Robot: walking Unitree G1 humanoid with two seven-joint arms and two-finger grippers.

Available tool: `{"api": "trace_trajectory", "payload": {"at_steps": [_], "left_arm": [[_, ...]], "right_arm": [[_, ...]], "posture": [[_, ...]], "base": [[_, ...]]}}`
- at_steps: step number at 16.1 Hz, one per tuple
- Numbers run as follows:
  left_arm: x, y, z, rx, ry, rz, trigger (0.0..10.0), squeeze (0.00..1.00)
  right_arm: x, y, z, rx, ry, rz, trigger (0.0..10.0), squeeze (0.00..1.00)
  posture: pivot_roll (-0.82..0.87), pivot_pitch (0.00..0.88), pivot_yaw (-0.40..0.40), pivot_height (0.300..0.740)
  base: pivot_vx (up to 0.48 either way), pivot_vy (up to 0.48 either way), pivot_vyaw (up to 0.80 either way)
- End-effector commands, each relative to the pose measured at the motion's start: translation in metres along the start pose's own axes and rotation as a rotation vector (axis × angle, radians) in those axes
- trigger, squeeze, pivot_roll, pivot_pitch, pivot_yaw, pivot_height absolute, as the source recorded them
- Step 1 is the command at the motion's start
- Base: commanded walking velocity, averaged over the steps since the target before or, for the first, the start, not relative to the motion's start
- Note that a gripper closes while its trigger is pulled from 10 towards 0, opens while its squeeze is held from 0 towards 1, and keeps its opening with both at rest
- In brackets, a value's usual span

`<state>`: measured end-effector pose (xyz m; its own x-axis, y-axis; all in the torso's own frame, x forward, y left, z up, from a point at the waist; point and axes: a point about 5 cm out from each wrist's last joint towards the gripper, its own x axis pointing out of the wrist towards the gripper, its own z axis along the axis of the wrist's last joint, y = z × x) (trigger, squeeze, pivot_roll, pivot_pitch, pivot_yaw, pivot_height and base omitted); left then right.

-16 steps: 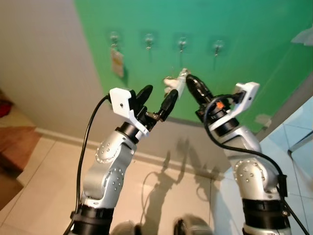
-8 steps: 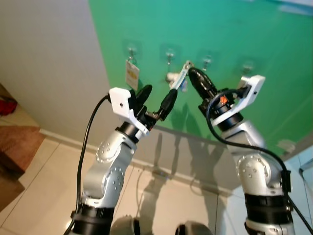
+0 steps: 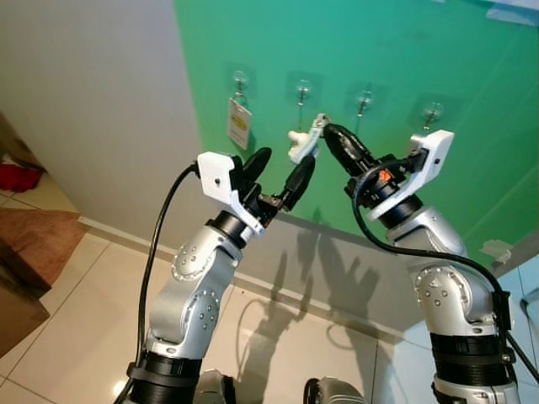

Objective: Hang keys on a hook

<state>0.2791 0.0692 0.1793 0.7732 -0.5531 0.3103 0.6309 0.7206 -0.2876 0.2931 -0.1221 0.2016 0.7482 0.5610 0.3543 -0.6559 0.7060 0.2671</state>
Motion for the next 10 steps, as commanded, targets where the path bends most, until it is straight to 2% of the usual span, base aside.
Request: {"api": "trace_trajectory", "payload": {"at_steps": [1,3,10], "left_arm": [[-0.001,-0.003,0.000,0.003,0.007,-0.012,10.0,0.00],[0.000,-0.004,0.001,0.003,0.002,-0.017,10.0,0.00],[0.000,-0.005,0.002,0.008,0.000,-0.024,10.0,0.00]], "right_arm": [[0.001,-0.004,0.003,-0.028,0.012,-0.010,10.0,0.00],[0.005,-0.015,0.006,-0.052,0.016,-0.095,10.0,0.00],[0.009,-0.019,0.013,-0.013,-0.025,-0.129,10.0,0.00]], "posture": [[-0.03,0.143,-0.026,0.740],[-0.02,0.144,-0.024,0.740],[-0.02,0.147,-0.027,0.740]], "base": [[0.000,0.000,0.00],[0.000,0.000,0.00],[0.000,0.000,0.00]]}}
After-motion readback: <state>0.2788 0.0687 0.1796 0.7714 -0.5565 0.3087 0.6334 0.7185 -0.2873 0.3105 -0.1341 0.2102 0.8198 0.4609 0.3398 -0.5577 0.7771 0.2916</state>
